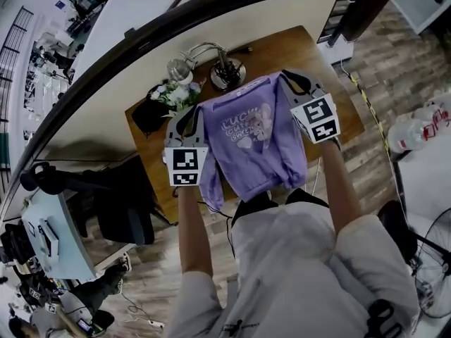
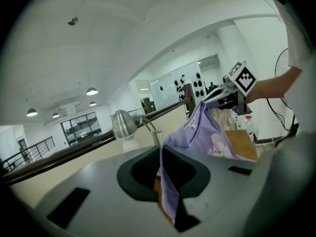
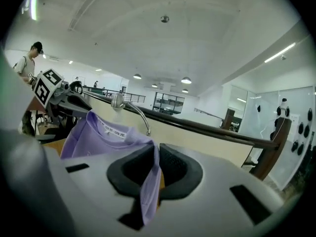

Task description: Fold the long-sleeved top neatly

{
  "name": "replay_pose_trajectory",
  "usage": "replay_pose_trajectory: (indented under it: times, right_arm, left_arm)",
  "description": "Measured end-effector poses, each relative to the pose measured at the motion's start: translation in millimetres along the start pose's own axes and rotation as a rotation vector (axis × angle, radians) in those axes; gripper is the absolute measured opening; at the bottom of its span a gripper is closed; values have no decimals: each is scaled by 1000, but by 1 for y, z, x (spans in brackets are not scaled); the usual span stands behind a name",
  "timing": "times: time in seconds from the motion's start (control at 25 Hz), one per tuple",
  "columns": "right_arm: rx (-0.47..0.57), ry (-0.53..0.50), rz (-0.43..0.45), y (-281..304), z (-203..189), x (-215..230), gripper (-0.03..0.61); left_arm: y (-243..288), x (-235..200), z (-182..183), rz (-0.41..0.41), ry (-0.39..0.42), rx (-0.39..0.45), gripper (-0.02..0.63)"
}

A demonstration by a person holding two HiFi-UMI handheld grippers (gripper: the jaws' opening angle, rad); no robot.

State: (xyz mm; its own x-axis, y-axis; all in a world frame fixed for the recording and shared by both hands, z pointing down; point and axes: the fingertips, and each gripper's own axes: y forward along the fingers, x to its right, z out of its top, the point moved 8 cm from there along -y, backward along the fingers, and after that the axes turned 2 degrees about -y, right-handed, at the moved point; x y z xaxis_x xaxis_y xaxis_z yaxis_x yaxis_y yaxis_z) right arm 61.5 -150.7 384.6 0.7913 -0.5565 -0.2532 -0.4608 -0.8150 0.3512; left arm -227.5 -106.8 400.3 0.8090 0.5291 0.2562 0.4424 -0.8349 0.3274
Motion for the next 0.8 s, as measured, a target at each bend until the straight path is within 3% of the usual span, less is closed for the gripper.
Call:
replay_pose_trajectory:
  times: [0.28,0.8]
  right_arm:
    - [-188,20,117,84,-47,-2,41]
    - [-410,105,213,209,-127,-4,40]
  left_arm:
    - [64,-30,-62,-74,-71,-156,38]
    - [157,-57,-155,-66,-196,-292,40]
